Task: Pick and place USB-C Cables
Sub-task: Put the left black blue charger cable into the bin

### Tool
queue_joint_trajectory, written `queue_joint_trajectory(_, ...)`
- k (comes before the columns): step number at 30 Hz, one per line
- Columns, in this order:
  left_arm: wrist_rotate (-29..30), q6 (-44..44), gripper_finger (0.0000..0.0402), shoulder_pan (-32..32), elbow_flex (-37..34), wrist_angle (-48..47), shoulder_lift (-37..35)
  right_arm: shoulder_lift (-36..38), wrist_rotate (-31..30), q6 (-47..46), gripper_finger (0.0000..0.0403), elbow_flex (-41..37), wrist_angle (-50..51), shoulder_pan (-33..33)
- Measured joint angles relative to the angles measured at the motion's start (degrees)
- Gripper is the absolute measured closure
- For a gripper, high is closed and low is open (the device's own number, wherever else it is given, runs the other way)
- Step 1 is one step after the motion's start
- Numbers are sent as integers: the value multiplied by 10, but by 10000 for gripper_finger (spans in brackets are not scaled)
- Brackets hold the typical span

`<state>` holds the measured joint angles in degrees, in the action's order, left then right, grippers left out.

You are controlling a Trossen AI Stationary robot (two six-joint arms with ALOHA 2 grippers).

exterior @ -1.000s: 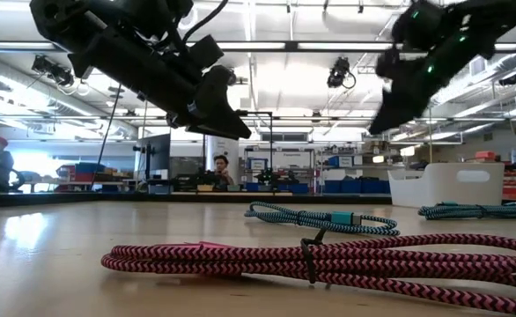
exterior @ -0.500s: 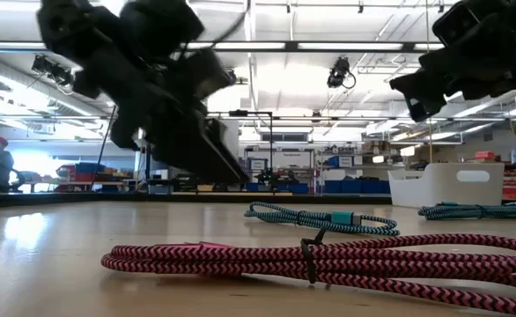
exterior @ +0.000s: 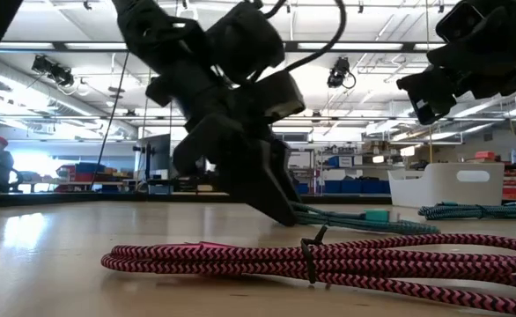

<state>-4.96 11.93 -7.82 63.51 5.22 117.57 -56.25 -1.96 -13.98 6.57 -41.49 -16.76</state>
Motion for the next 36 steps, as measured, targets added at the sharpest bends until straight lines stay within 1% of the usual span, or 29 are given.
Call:
queue_joint_trajectory(2,0,7,261,5,5,-7,2,0,0,0,205,0,10,-8)
queue_joint_trajectory(4,7,6,314,11,5,-9,2,0,-4,-1,205,0,26,-17)
queue_joint_trajectory(6,19,2,371,18,5,-10,2,0,-25,-11,205,0,55,-28)
queue_joint_trajectory(7,26,-6,383,21,5,-13,-1,0,-38,-18,206,0,72,-33)
queue_joint_trajectory(10,71,-19,385,20,3,-26,-15,0,-82,-39,211,15,155,-54)
queue_joint_trajectory(14,117,-29,388,9,-2,-59,-53,-2,-137,-42,218,61,271,-75)
queue_joint_trajectory(16,146,-41,388,2,0,-61,-75,-8,-143,-30,219,82,284,-78)
queue_joint_trajectory(19,191,-64,386,-9,1,-74,-92,-34,-142,10,219,109,274,-78)
queue_joint_trajectory(22,202,-70,387,-18,0,-75,-94,-79,-159,63,212,141,268,-75)
queue_joint_trajectory(25,208,-72,387,-24,0,-71,-96,-141,-180,92,196,181,270,-62)
queue_joint_trajectory(28,208,-83,383,-27,0,-71,-96,-210,-181,96,179,224,275,-47)
queue_joint_trajectory(30,208,-86,381,-28,0,-68,-96,-251,-180,96,173,254,295,-38)
queue_joint_trajectory(33,209,-86,382,-31,0,-67,-96,-307,-183,96,173,296,331,-27)
queue_joint_trajectory(36,209,-92,385,-31,0,-68,-96,-348,-212,82,184,330,366,-20)
